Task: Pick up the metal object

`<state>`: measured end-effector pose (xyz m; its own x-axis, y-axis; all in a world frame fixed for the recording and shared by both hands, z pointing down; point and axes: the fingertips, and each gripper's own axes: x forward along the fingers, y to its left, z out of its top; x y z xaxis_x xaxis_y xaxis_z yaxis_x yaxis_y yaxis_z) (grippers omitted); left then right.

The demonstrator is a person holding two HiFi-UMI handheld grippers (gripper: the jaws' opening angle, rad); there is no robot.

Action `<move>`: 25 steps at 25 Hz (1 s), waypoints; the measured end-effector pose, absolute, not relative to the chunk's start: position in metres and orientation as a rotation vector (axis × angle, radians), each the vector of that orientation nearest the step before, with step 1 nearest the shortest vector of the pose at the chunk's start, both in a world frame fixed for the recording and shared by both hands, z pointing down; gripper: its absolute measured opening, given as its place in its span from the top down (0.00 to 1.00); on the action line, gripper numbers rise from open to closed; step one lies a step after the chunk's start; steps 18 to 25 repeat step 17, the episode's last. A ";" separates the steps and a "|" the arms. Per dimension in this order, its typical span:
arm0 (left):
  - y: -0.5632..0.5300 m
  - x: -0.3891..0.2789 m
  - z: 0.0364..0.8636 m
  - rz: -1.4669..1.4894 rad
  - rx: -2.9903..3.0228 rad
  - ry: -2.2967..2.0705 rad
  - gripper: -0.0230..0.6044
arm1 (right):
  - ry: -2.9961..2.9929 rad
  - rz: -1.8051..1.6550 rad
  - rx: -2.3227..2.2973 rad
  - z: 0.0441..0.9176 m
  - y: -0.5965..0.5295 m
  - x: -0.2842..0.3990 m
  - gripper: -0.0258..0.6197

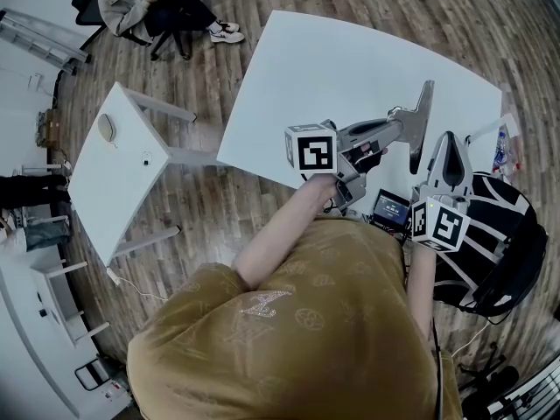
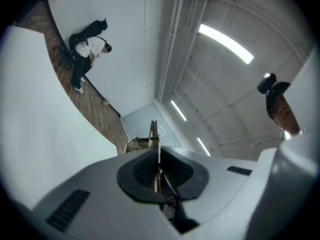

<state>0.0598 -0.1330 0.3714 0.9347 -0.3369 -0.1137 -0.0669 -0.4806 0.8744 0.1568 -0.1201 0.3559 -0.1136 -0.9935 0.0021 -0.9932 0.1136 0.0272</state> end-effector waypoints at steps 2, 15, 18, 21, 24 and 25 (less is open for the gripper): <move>-0.133 0.060 0.372 -0.328 2.058 -0.286 0.95 | -2.329 -0.028 2.076 0.356 -0.120 0.157 0.95; -0.134 0.060 0.373 -0.326 2.053 -0.282 0.95 | -2.327 -0.018 2.070 0.360 -0.121 0.156 0.95; -0.135 0.060 0.373 -0.327 2.052 -0.282 0.95 | -2.326 -0.019 2.066 0.360 -0.121 0.156 0.95; -0.135 0.060 0.373 -0.327 2.052 -0.282 0.95 | -2.326 -0.019 2.066 0.360 -0.121 0.156 0.95; -0.135 0.060 0.373 -0.327 2.052 -0.282 0.95 | -2.326 -0.019 2.066 0.360 -0.121 0.156 0.95; -0.135 0.060 0.373 -0.327 2.052 -0.282 0.95 | -2.326 -0.019 2.066 0.360 -0.121 0.156 0.95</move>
